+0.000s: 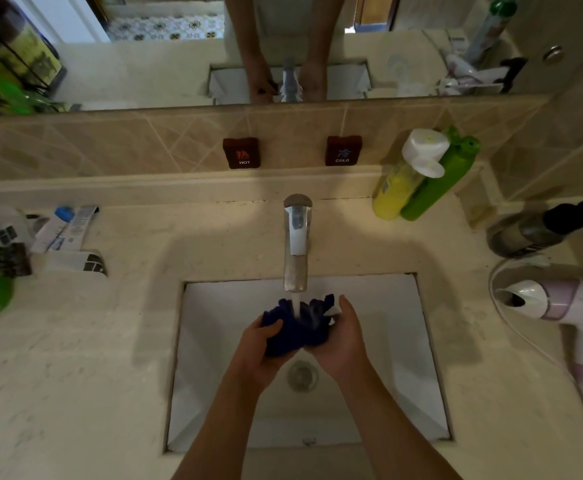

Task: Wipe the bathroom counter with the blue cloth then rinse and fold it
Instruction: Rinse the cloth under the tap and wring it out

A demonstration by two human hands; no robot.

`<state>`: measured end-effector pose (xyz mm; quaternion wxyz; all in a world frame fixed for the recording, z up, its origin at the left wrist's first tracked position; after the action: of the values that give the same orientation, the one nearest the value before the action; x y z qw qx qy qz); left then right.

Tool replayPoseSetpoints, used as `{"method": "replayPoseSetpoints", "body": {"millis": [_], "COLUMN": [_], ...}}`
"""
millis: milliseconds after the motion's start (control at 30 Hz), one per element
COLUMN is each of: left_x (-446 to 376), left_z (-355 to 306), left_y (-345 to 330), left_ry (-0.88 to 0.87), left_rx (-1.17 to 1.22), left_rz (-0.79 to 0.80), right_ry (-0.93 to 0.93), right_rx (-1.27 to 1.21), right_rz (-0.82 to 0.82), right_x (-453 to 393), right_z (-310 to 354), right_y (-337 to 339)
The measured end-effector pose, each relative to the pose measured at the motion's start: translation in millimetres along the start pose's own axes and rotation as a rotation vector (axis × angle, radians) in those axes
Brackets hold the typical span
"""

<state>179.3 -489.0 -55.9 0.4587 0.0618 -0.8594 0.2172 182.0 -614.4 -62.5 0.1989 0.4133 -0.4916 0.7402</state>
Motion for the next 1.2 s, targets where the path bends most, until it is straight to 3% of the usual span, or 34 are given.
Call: {"method": "replayPoseSetpoints", "body": {"millis": [100,233,300,400,467,533,633,767,900,1200], "left_x": [6,7,7,12,9,12,19,24,31,29], "left_z": [4,-3,-10,-15,-11,-12,-7,-23,-37,-53], "left_y": [-2,-10,-11,-12,-18,-17,-30,-31,-38,-34], "left_ry": [0.039,0.028,-0.013,-0.002,0.014,-0.009,0.002,-0.127,-0.250,-0.336], "left_rx": [-0.162,-0.422,-0.540,-0.368,-0.313,-0.331,-0.297,-0.400,-0.511,-0.645], "left_rz": [-0.040,-0.023,-0.062,-0.098,-0.060,-0.113,-0.082,-0.065,0.040,0.089], "right_ry": [0.044,0.089,0.064,0.121,0.250,0.332,0.306,0.293,0.284,0.277], "right_rx": [0.120,0.622,0.737,0.761,0.933,1.076,1.127,1.173,1.057,1.011], "right_rz": [-0.010,-0.167,-0.195,-0.231,-0.279,-0.192,-0.020,-0.046,0.023,0.061], "right_x": [8,9,8,15,25,29,36,33,38,35], "right_z": [0,5,8,23,43,48,32,33,30,33], "right_y": [3,7,10,14,8,-9,-35,-35,-39,-44]}}
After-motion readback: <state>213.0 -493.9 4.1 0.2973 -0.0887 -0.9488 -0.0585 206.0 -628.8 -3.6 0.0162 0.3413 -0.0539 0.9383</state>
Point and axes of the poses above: each hand's wrist, its own x-axis away from the middle knuckle, its own y-axis out of the back of the hand, z = x × y, the point moved 10 cm from there along -x, towards the middle knuckle, and after that the axes turned 3 degrees about -x, right-handed, at the moved point
